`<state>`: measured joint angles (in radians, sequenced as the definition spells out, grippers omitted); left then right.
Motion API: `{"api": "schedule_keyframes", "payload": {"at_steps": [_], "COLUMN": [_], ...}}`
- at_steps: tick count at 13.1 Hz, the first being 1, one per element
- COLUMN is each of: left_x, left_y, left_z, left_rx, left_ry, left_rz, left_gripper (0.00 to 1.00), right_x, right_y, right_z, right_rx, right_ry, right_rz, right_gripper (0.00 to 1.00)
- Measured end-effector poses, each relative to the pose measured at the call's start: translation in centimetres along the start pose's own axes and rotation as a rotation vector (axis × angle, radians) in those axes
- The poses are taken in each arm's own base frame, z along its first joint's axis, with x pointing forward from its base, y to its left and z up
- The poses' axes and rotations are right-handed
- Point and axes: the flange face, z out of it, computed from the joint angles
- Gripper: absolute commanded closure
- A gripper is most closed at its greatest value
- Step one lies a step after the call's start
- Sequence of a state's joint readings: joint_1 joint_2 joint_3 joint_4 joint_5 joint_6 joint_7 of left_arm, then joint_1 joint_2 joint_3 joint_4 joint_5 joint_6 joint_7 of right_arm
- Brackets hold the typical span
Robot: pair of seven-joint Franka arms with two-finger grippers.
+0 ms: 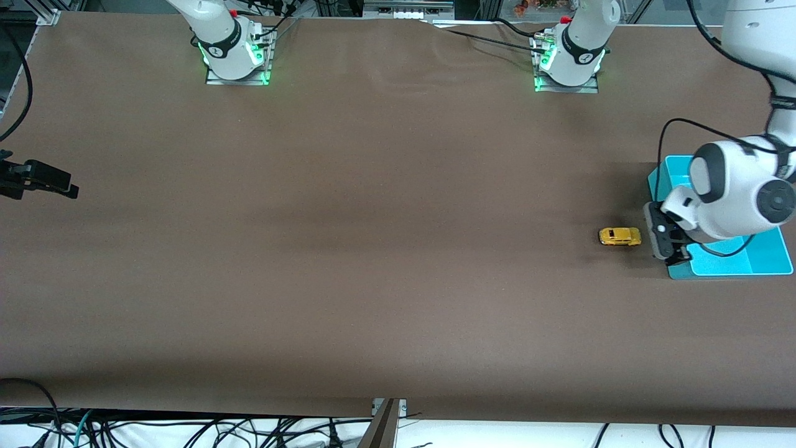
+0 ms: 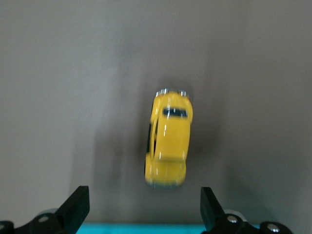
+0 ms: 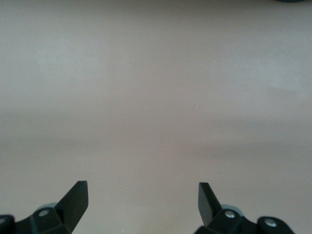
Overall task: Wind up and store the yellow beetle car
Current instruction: 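Lower the left gripper onto the rolled car and close it, then lift the car with the left gripper and lower it into the cyan bin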
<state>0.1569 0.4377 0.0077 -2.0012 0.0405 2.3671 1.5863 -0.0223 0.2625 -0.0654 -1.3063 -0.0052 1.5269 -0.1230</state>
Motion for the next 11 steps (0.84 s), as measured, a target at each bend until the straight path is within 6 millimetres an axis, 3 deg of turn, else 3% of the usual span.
{"api": "schedule_keyframes", "payload": {"at_steps": [3,4,5,7,11], "left_x": [2.6,2.7,2.5,2.2,2.2], "left_y": [2.1,2.3,2.4,2.4,2.2], "left_z": [3.5,4.1,4.8,5.5,5.3], "left_rx": [0.043,0.05,0.052,0.055,0.062], "left_ry": [0.014,0.015,0.016,0.016,0.015], "left_rz": [0.055,0.062,0.073,0.083,0.086], "left_gripper": [0.02,0.28,0.62,0.7,0.71], "right_x": [0.0,-0.1,-0.1,-0.1,-0.1], "right_y": [-1.1,-1.0,-0.8,-0.7,-0.8], "right_z": [0.8,1.2,1.5,1.8,2.0], "right_rx": [-0.011,-0.01,-0.009,-0.008,-0.007], "right_ry": [-0.028,-0.039,-0.046,-0.052,-0.061], "right_rz": [-0.018,-0.016,-0.013,-0.012,-0.013], "right_gripper": [0.0,0.0,0.0,0.0,0.0]}}
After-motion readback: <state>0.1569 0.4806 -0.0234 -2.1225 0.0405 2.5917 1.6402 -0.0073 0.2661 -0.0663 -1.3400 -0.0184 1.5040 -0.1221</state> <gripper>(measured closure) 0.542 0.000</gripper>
